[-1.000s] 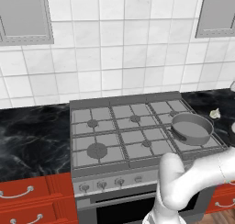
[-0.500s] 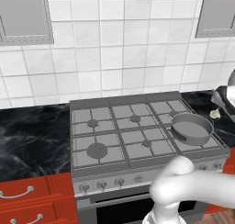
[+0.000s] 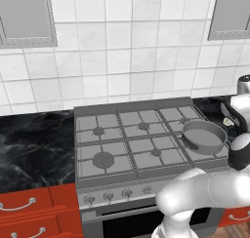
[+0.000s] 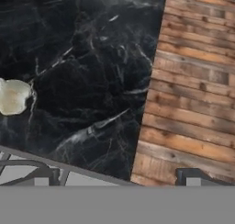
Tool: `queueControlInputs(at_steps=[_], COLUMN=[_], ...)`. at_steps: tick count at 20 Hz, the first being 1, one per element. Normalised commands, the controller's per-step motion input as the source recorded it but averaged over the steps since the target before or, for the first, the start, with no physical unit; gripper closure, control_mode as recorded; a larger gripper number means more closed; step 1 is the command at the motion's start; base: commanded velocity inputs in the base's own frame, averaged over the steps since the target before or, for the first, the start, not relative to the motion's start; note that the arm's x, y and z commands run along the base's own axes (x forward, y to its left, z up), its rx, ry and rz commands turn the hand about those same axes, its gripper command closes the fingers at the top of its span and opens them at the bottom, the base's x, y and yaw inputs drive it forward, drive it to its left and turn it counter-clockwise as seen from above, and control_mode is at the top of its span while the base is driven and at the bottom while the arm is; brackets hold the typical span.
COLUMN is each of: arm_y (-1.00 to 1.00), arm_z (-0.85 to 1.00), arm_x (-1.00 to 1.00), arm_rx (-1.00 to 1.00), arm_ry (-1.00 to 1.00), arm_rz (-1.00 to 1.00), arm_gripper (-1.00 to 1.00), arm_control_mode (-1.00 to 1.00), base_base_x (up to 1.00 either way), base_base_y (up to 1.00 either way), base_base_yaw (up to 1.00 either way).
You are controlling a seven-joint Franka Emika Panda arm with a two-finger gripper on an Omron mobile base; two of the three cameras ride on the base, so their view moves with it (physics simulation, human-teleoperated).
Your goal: Turn on the burner for the pot on the stove. Wait thirty seconds for the pot to heat up. Then add the garlic to the pot.
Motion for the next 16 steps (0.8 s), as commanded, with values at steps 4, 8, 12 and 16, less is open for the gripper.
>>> queueControlInputs(at_steps=[4, 8, 12, 16], arm_y=[-0.39, -0.26, -0.24, -0.02], arm_z=[0.64, 0.23, -0.02, -0.51], arm_x=[0.05, 0.12, 0.09, 0.08], arm_rx=[0.14, 0.14, 0.17, 0.05], arm_ry=[0.18, 0.17, 0.10, -0.02], arm_rz=[-0.02, 0.00, 0.00, 0.00], arm_gripper=[-1.00, -1.00, -1.00, -1.00], arm_control_mode=[-1.00, -1.00, -1.00, -1.00], base_base_x=[0.00, 0.00, 0.00, 0.00], base_base_y=[0.00, 0.00, 0.00, 0.00], base_base_yaw=[0.00, 0.00, 0.00, 0.00])
